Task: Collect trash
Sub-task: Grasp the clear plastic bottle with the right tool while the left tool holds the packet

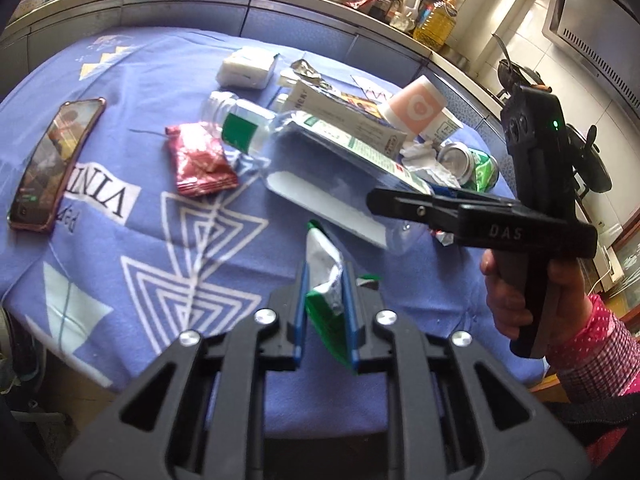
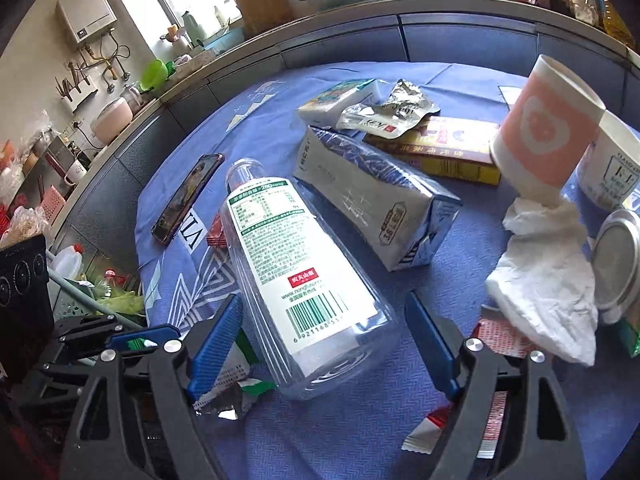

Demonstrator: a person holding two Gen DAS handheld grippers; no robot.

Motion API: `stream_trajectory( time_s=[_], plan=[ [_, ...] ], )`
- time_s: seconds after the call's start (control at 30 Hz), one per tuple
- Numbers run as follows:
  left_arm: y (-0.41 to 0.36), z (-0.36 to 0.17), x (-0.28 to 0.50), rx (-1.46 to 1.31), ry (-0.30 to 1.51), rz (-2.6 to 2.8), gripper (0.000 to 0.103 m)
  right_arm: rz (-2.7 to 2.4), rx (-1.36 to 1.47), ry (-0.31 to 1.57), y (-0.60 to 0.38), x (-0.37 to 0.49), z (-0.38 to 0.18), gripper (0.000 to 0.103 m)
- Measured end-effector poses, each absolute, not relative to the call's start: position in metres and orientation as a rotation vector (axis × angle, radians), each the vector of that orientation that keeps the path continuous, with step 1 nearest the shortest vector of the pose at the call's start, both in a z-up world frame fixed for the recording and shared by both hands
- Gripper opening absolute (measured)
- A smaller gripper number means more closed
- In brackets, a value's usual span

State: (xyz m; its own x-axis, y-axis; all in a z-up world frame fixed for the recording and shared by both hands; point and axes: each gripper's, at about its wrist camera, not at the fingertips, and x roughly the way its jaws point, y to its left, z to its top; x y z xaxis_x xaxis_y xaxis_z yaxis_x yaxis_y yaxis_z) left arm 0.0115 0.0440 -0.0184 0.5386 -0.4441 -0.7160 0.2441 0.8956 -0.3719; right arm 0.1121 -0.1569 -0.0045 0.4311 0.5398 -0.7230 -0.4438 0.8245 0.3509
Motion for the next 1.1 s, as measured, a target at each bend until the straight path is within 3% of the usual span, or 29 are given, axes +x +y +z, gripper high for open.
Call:
stream_trajectory(
  time_s=[0.2, 0.63, 1.1],
  plan=[
    [0.067, -0.010, 0.009, -0.259, 0.893, -0.359, 0.015, 0.616, 0.150, 0.899, -0.156, 0.095, 0.006, 0.062],
    [0.070, 0.025, 0.013, -0.236, 0.805, -0.381, 0.015, 0.638, 0.635, 0.831, -0.238, 0.080, 0.036, 0.060],
    [0.006, 0.063, 0.022, -0.107, 0.733, -0.505, 0.015, 0.506, 0.736, 0.631, -0.322, 0.036, 0.066, 0.060]
  ],
)
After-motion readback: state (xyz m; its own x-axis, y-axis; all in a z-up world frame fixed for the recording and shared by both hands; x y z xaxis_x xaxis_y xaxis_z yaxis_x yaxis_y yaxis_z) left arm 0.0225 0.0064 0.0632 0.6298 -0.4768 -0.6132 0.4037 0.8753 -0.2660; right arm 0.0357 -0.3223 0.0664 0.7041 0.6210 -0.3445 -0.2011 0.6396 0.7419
